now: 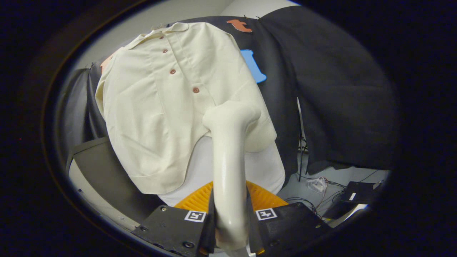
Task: Iron the clothes twice with a garment steamer, once on the left side and once on the right side.
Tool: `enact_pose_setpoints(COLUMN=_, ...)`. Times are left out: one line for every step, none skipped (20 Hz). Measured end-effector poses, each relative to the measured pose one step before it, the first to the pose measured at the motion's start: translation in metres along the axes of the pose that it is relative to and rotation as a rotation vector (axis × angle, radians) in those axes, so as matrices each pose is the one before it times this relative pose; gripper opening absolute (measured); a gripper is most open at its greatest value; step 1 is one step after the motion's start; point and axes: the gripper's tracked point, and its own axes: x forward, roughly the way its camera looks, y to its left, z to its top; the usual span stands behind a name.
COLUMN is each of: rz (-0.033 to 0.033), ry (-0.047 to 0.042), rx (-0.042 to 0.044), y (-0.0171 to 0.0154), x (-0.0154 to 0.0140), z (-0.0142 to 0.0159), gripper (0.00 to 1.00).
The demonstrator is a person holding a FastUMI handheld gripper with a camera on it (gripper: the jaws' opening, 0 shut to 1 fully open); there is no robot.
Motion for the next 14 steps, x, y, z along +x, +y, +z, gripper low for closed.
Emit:
enact_pose_setpoints(rz=-0.00007, ry=0.00219, rx=0.00607, y=0.00112, x=-0.00442, z=-0.00197, gripper=0.36)
enact_pose_setpoints(rz=0.00241, ry=-0.00036, rx=0.00597, y=0.00273, x=-0.0039, z=-0.00092, gripper=0.36)
enact_pose_setpoints(rz=0.00281, ry=0.00546, rx=0.0038, y=0.00334, x=-0.00474, z=-0.0032, gripper=0.36)
enact_pose_setpoints(rz=0.00678, ry=0.00019, rx=0.011, y=0.00426, x=-0.00598, z=-0.00119, gripper=0.36)
enact_pose_setpoints(rz=0.01267, ry=-0.00684, rx=0.00985, y=0.00593, x=-0.00697, z=0.00064, gripper=0.36)
enact_pose_setpoints(rz=0.00918, ry=-0.0018, rx=0.00319, y=0.00565, x=-0.00588, z=0.00162, gripper=0.36)
enact_pose_setpoints(rz=0.00149, ry=-0.00799, rx=-0.00391, y=0.00451, x=-0.00542, z=0.00283, gripper=0.36)
enact_pose_setpoints(rz=-0.00087, ry=-0.0039, rx=-0.00692, y=0.00482, x=-0.00541, z=0.00396, gripper=0.36)
enact_pose_setpoints(rz=0.00411, ry=-0.01005, rx=0.00309, y=0.00637, x=-0.00759, z=0.0055, gripper=0.36)
enact_pose_setpoints(rz=0.01126, ry=-0.01001, rx=0.01086, y=0.00876, x=-0.00801, z=0.00631, gripper=0.36)
enact_pose_setpoints(rz=0.01697, ry=-0.00865, rx=0.01933, y=0.01247, x=-0.00954, z=0.00592, gripper=0.36)
enact_pose_setpoints(rz=0.01901, ry=-0.00945, rx=-0.00154, y=0.01343, x=-0.00931, z=0.0068, gripper=0.36)
enact_pose_setpoints(rz=0.01043, ry=-0.00705, rx=-0.01073, y=0.01279, x=-0.00886, z=0.00412, gripper=0.36)
enact_pose_setpoints(rz=0.00841, ry=-0.01271, rx=-0.0167, y=0.01282, x=-0.0095, z=0.00746, gripper=0.36)
